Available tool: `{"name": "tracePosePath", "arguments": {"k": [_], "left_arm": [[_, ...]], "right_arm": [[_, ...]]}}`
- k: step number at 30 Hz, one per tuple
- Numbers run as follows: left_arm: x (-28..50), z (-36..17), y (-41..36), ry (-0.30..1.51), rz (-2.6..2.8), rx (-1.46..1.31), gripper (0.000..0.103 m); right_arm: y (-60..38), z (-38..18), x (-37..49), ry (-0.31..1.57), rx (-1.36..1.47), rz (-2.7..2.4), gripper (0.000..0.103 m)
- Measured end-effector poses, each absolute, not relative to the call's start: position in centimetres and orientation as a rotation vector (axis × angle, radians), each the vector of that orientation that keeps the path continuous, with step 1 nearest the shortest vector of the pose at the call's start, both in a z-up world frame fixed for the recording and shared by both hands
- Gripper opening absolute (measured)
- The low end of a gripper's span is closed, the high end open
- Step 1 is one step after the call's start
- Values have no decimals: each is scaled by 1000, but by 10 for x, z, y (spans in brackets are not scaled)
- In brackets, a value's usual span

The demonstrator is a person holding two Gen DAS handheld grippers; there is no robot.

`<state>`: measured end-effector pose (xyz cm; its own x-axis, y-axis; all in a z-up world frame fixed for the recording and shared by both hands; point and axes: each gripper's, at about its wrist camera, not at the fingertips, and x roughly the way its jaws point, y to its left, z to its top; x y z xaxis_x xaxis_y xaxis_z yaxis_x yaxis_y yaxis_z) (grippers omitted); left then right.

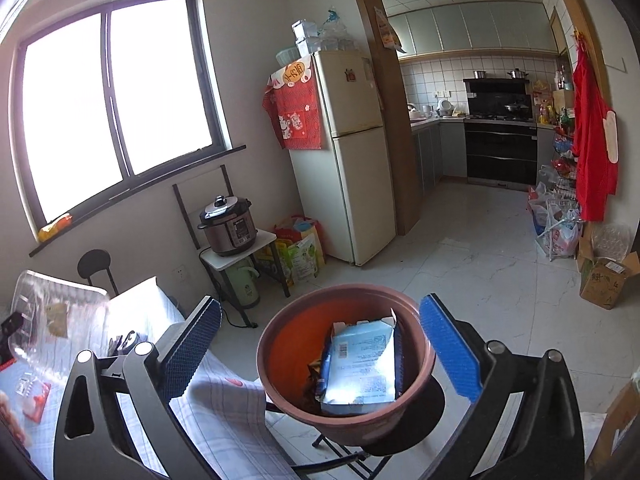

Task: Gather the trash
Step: 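Drop the blue box and clear tray into the bucket from both tools, then return both tools from the bucket to the table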

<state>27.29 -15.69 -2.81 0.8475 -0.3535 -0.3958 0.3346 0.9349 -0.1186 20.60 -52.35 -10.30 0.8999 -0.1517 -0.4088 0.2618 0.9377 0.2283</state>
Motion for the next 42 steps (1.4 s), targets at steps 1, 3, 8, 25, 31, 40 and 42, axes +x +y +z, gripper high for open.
{"name": "tracePosePath", "arguments": {"k": [1,3,8,25,31,40,42], "left_arm": [[277,-26,-174,424,-371,-29,10],[287,-24,-212,424,-388,8,10],[317,-28,-304,430,-425,69,10],[333,-47,-365,447,-510,100,97],[310,-31,-289,466,-462,72,97],[249,-13,-177,474,-445,88,97],[236,-11,-157,478,-445,92,97]], "right_arm": [[-527,-107,201,400,288,-213,97],[-535,-114,192,409,300,-203,97],[-562,-133,176,449,316,-200,97],[-602,-149,131,440,366,-287,97],[-557,-124,120,427,312,-252,97],[-471,-96,108,474,229,-240,97],[-453,-92,108,492,223,-237,97]]}}
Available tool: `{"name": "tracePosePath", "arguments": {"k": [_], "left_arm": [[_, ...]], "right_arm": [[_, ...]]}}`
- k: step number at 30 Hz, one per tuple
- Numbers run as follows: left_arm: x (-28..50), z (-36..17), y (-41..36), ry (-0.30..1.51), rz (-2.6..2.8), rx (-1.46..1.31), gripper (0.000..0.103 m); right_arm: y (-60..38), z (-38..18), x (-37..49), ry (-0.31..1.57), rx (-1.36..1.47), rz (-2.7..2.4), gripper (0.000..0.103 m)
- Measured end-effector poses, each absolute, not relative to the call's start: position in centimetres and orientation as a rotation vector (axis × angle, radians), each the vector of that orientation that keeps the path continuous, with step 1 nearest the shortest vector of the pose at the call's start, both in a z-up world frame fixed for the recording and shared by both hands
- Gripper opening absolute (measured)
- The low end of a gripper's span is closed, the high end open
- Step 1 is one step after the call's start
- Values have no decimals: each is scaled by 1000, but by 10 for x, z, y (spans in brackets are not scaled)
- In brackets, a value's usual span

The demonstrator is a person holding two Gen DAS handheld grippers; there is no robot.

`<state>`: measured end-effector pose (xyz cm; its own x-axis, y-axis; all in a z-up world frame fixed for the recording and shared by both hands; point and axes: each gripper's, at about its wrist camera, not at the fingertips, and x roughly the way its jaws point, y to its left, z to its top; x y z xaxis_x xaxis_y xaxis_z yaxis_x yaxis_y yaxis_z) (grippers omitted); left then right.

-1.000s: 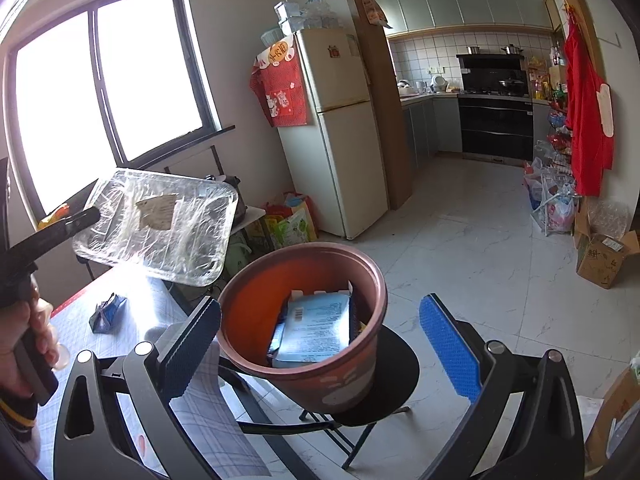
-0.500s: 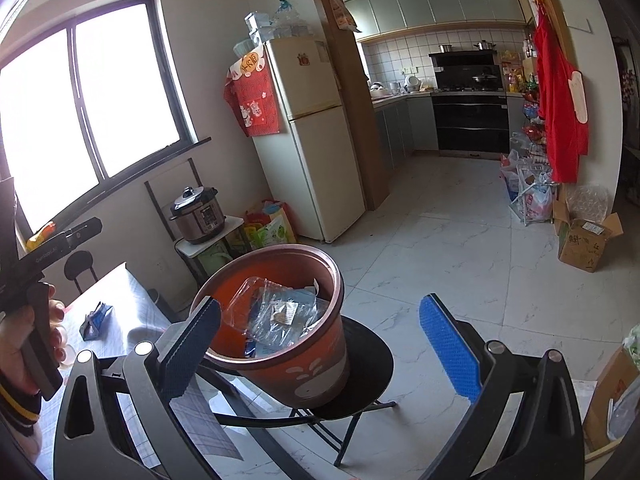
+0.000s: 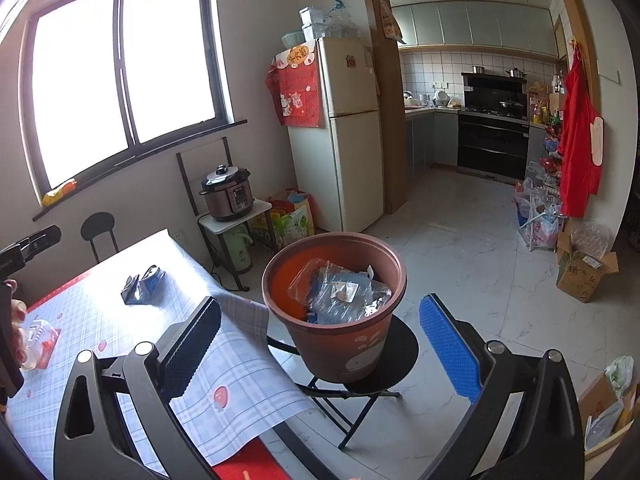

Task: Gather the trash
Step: 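Return both tools from the bucket to the table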

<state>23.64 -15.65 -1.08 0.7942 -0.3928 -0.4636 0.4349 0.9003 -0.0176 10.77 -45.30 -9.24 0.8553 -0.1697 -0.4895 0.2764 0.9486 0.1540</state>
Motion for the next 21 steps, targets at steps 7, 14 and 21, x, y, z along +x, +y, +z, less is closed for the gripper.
{"name": "tracePosePath", "arguments": {"k": [7,14,21], "left_arm": [[210,-12,-83,500,-429,64,97],[209,-28,-13,519,-340,71,97],[214,-46,78,521,-282,65,97]], "right_arm": [[-392,-84,114,529,160,-205,97],[-333,-83,126,549,96,-139,97],[-292,-90,140,483,149,-80,97]]}}
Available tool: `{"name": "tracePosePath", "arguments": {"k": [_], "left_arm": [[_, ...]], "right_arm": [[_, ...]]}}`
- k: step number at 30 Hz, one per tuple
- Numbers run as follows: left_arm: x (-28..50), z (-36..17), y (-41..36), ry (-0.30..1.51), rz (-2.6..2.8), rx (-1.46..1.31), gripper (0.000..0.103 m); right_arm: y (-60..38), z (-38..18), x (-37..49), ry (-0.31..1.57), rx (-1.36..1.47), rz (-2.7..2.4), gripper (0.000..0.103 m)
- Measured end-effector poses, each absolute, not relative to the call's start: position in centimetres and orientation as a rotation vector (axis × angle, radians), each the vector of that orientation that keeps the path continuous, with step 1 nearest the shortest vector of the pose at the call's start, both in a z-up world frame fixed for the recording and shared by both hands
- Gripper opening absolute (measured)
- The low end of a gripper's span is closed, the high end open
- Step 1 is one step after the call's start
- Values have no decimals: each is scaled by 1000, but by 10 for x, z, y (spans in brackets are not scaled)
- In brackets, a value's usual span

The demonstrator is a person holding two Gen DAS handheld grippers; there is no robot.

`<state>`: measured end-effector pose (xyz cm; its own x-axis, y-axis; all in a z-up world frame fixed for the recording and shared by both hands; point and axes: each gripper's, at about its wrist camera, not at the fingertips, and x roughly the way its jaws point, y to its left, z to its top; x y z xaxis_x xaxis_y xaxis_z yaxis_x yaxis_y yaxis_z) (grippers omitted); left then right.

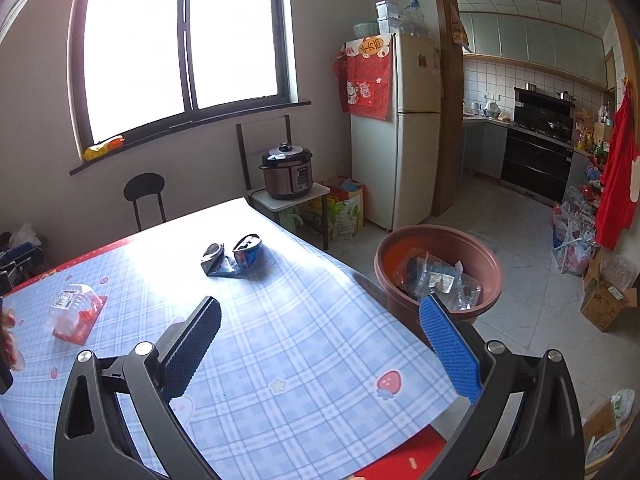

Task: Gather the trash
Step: 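Return both tools from the bucket to the table, then grasp the clear container on the red base with the left tool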

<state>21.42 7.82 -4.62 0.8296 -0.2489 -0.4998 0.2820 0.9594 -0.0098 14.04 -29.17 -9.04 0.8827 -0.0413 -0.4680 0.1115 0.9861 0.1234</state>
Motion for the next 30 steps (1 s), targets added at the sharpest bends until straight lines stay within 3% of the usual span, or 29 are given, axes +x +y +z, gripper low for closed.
{"name": "tracePosePath", "arguments": {"k": [11,22,23,26,30], "left_arm": [[236,-88,216,649,-145,-73,97],[276,-146,241,793,-215,-330,96],[279,-149,243,802,-219,-362,92],[289,-161,247,844,-209,-408,64],[292,-171,244,869,-197,-413,60]], "right_arm": [[-243,-138,181,511,280,2,97],[-227,-164,195,561,269,8,97],[-227,-166,196,567,272,8,97],[-230,-173,197,582,277,6,97],[-234,-177,198,594,304,22,97]]}}
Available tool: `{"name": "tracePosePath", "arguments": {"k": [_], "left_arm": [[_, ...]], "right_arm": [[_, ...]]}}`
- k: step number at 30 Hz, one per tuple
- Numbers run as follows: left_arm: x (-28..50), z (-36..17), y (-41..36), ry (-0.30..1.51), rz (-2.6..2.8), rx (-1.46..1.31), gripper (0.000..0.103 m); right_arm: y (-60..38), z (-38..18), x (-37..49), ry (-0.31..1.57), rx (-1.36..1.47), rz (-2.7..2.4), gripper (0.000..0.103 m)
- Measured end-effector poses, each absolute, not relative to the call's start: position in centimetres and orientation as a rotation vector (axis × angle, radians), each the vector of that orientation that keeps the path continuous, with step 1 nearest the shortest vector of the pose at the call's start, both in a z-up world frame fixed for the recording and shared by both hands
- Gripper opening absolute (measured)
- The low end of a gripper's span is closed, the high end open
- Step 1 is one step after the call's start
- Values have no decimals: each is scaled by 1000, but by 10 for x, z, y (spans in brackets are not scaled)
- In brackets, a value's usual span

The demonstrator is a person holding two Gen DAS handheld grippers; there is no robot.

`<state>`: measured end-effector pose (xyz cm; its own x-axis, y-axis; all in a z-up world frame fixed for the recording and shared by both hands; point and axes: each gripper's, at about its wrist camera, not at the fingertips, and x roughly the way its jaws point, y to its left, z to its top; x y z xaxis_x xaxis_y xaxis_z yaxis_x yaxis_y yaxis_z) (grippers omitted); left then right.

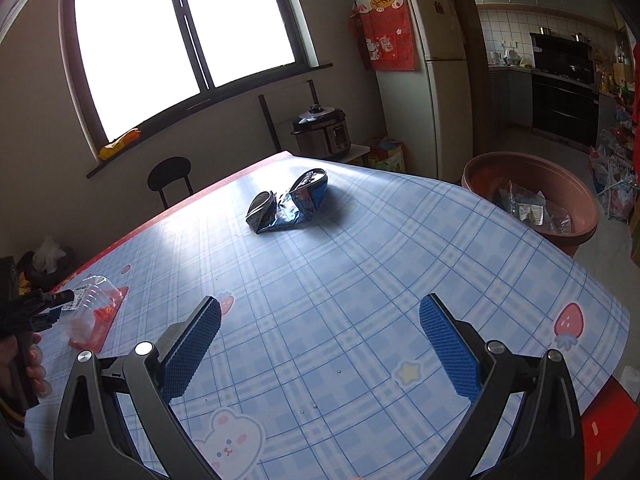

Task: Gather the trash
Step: 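Grasp the clear container on the red base with the left tool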

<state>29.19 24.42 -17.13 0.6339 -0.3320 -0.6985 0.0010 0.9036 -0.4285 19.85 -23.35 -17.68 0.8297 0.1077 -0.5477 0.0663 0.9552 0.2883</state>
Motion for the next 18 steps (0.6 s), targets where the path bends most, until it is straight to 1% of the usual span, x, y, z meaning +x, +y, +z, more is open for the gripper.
{"name": "tracePosePath", "arguments": {"k": [1,2,3,4,6,8,10,13,18], "left_arm": [[292,-172,245,870,-200,-421,60],[292,-172,245,872,-205,-429,58],[291,-172,244,875,-207,-434,53],[291,-171,242,874,-214,-439,50],[288,-166,236,867,-237,-428,35],[285,-162,221,874,-271,-398,32],[282,-160,197,892,-328,-358,31],[276,-159,151,911,-407,-289,33],[266,-163,79,954,-551,-258,34]], "right_arm": [[-233,-178,198,595,303,26,97],[-233,-178,199,598,303,32,97],[-232,-179,199,602,304,39,97],[-232,-180,199,606,306,44,97],[-231,-180,198,603,302,52,97],[-228,-180,198,605,295,59,97],[-226,-181,199,612,295,64,97],[-227,-182,200,622,303,72,97],[-227,-182,198,634,308,86,97]]}}
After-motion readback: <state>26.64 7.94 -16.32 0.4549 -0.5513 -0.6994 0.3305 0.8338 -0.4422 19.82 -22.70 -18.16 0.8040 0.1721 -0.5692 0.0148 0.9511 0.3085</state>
